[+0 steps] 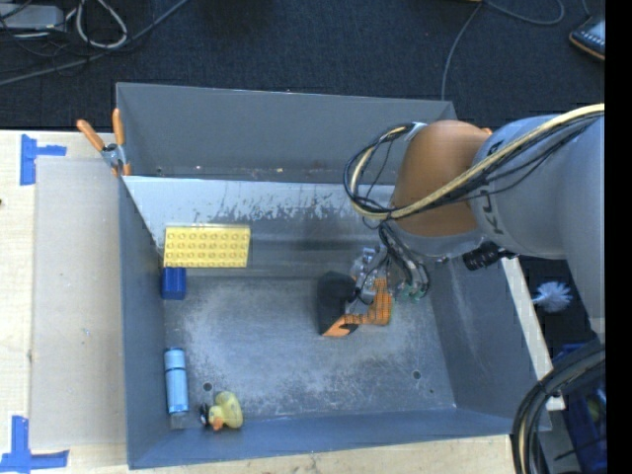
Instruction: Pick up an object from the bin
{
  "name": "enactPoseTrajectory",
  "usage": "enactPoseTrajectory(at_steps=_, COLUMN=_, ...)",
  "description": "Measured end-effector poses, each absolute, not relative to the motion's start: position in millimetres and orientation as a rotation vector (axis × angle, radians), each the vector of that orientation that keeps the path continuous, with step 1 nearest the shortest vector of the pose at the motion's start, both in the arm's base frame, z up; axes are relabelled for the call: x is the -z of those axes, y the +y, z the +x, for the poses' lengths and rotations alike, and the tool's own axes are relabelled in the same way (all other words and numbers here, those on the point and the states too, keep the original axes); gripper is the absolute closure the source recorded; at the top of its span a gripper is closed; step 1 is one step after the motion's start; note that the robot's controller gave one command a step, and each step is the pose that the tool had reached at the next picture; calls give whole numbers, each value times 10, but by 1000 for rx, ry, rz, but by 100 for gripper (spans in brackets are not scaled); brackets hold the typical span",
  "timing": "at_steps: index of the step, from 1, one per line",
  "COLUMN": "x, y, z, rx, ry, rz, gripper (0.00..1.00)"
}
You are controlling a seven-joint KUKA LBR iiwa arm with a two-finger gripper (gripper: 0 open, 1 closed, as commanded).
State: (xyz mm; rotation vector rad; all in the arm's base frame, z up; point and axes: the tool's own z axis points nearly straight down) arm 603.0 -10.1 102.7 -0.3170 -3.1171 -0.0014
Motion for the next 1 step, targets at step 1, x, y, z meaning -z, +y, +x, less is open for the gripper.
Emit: enactPoseTrajectory(at_steps=1, x=-1438, y=-102, z=6031, rx=2, ry=-3117, rz=-316, gripper=100)
